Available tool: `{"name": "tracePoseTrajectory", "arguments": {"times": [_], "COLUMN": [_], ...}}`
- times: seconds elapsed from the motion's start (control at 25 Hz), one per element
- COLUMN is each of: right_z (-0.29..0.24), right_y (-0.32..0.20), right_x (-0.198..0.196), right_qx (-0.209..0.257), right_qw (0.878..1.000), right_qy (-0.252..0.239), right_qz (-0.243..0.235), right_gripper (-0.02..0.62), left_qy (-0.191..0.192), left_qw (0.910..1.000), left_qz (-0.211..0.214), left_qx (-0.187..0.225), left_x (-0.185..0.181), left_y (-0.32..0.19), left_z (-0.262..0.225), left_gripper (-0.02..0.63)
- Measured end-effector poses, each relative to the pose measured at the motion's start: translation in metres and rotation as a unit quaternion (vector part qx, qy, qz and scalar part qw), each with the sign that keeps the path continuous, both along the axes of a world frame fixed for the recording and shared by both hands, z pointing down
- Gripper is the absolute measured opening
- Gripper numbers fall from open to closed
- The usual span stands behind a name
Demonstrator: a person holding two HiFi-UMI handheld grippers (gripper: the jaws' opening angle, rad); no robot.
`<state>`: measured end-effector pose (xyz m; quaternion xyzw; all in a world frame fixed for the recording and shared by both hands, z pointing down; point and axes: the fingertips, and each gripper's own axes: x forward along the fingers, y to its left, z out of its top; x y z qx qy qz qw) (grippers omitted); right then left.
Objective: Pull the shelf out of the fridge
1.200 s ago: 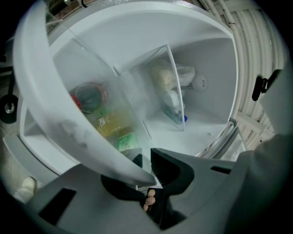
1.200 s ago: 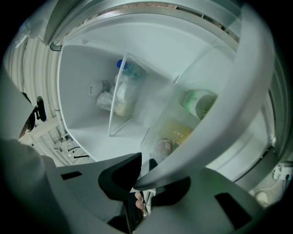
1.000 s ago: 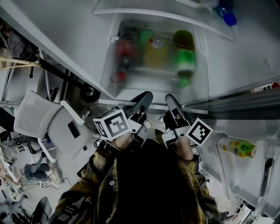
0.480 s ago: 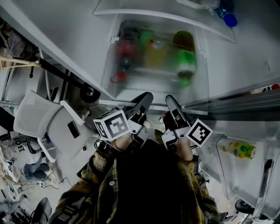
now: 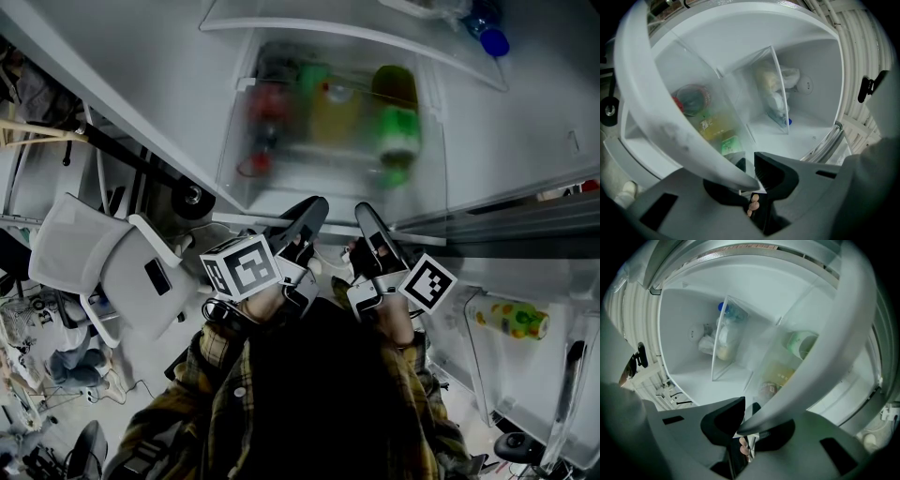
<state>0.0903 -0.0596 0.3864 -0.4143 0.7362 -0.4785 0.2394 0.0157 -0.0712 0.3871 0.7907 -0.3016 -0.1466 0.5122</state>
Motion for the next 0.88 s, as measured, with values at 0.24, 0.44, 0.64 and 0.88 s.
{"name": "tracePoseTrajectory", "arguments": {"times": [0.24, 0.44, 0.64, 0.88], "right_z": [0.0009, 0.001, 0.0012, 0.0012], "right_y": [0.0009, 0.0004, 0.0004, 0.0005], "right_x": [0.0, -0.0007, -0.0007, -0.0004], "right_qx": [-0.002, -0.001, -0.002, -0.003], "right_qw": [1.0, 1.0, 1.0, 1.0], "right_qy": [0.001, -0.002, -0.002, -0.004], "right_qz": [-0.001, -0.003, -0.002, 0.0], "right_gripper": [0.067, 0.067, 0.067, 0.067], "left_qy": [-0.002, -0.001, -0.003, -0.003], "left_qw": [1.0, 1.0, 1.0, 1.0], "left_qz": [0.0, 0.0, 0.002, 0.001], "left_qx": [-0.002, -0.002, -0.006, -0.009], "left_x": [-0.0006, -0.0006, -0.0011, -0.001], "left_y": [0.0009, 0.0004, 0.0017, 0.0015], "left_z": [0.0015, 0.0013, 0.0048, 0.0054], "left_gripper": [0.066, 0.066, 0.066, 0.066]}}
